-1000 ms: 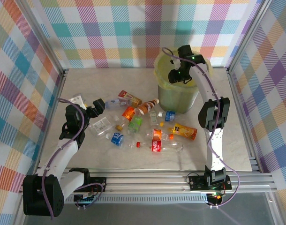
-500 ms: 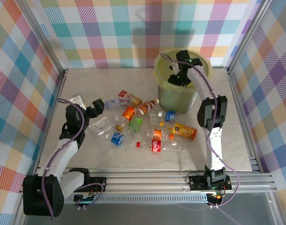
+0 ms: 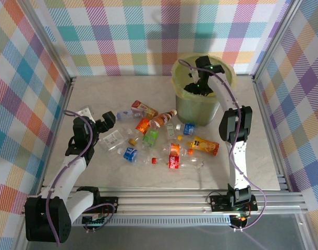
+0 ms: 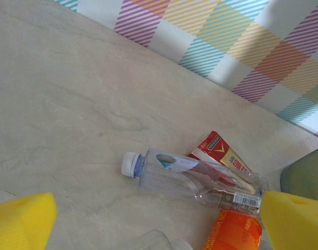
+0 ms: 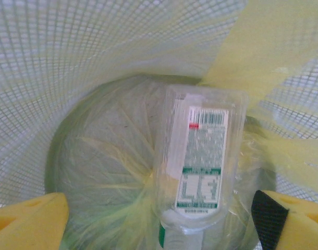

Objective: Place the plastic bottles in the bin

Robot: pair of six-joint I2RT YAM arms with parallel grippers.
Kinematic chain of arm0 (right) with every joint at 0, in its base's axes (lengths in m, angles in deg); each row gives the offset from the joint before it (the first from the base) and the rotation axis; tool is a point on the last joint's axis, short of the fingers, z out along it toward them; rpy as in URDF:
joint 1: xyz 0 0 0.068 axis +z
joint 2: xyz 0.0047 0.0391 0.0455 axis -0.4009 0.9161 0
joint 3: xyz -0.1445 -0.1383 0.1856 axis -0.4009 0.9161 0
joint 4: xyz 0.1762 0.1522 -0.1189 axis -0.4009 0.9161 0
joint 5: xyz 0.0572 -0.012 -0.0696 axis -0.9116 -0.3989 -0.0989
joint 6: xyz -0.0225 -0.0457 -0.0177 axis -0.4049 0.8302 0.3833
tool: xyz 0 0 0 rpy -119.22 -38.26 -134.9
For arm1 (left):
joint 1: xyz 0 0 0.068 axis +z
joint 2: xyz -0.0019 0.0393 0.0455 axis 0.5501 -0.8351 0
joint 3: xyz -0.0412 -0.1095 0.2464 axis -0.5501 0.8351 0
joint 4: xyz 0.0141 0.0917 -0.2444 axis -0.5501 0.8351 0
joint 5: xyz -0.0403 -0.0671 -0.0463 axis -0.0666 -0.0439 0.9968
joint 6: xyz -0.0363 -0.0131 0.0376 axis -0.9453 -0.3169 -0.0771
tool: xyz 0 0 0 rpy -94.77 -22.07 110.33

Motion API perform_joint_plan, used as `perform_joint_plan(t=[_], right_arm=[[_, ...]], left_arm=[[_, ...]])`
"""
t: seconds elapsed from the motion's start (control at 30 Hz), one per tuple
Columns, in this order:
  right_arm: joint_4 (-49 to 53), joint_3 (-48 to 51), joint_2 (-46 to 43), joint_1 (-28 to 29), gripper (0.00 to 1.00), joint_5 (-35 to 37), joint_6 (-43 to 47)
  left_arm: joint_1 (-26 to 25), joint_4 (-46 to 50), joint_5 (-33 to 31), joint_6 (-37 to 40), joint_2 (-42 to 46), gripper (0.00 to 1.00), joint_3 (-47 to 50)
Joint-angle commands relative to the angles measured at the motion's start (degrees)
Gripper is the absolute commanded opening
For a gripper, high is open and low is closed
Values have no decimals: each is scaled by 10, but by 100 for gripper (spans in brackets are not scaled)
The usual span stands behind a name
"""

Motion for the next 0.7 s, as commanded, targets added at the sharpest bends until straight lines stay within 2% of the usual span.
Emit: perform_joint_plan(t=[0.0,0.13,0.33,0.43,0.57,0.67], right_arm=[[17,-34,-53,-1,94,4,-13],[28,-47,-100,1,100,10,-17],[43,-30,-193,9,100,33,-65],[28,33,-261,40,100,77,-69],[-28,176,-379,107,100,153,-76],[-65,289,-471,160,100,182,-95]], left_arm=[[1,8,-7,-9,13,100,-17],[1,8,-9,-15,12,100,-19],[1,3,-7,-27,12,100,-21],[1,-1,-3,-33,12,100,-21],[1,-4,2,-37,10,100,-21],[1,-6,5,-39,11,100,-20]])
